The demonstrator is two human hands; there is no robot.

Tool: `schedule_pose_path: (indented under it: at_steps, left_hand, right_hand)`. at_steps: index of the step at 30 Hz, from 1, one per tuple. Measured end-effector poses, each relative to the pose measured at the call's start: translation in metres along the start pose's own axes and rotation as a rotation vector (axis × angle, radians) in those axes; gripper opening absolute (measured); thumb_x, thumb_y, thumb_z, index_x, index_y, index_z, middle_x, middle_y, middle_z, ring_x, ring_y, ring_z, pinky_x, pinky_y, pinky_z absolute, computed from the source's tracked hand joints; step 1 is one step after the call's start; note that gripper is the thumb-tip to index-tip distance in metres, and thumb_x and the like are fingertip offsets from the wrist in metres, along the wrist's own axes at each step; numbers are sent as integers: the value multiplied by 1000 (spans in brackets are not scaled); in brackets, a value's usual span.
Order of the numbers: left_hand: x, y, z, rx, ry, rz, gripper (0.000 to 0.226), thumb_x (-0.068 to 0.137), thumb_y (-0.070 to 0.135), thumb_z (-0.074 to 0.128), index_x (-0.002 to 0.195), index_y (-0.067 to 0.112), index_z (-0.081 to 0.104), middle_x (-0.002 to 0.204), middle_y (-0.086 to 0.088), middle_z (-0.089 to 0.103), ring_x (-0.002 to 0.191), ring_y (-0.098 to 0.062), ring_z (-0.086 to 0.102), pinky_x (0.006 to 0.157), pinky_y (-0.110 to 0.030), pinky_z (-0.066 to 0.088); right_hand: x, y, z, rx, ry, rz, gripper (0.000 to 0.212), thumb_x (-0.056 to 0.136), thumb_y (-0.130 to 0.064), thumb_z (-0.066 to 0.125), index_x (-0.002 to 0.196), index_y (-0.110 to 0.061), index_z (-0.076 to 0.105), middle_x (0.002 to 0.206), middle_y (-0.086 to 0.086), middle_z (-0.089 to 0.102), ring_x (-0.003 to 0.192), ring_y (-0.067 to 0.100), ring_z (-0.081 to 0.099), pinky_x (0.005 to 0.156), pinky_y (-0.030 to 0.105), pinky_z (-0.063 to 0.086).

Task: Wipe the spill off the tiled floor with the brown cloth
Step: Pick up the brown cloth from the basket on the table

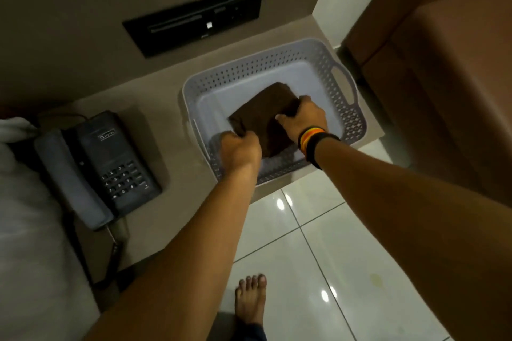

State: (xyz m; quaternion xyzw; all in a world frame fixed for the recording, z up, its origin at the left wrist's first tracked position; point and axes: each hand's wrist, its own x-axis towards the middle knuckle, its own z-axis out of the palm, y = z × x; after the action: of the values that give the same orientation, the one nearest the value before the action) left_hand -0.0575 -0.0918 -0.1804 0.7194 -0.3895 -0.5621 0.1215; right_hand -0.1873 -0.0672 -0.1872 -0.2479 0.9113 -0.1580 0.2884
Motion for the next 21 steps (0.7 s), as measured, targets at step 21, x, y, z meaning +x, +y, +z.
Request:
schedule_pose_path:
  at_steps: [21]
  left_hand:
    - [-186,-55,82,296,-205,705,21,96,34,61,105,16,62,84,17,57,74,1,56,59,-3,38]
  right_hand:
    - [-165,163,-79,1111,397,484,26,83,-18,67,108,-16,71,104,9,77,99,30,72,96,46,59]
